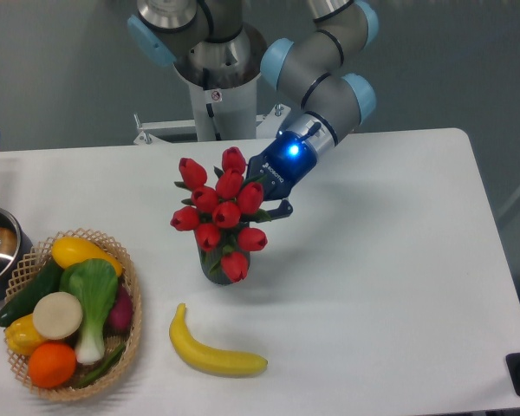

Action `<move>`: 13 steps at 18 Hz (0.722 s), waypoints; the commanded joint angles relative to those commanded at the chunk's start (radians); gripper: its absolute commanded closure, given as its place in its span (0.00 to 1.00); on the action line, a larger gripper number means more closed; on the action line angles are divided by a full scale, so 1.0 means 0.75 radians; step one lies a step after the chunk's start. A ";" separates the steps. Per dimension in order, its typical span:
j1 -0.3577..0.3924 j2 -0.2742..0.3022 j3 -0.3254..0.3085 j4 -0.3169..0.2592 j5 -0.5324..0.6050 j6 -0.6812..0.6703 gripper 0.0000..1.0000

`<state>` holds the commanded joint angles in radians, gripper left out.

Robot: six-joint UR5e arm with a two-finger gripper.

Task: Insert the flowers into the vase
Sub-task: 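Hold the tulips steady inside the vase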

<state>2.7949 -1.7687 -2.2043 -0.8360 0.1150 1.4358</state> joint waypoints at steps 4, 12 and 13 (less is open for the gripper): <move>-0.002 0.002 0.002 0.000 0.027 0.002 0.73; -0.004 0.008 -0.027 0.000 0.055 0.033 0.72; -0.006 0.010 -0.033 0.000 0.055 0.039 0.72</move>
<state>2.7903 -1.7610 -2.2288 -0.8360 0.1565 1.4649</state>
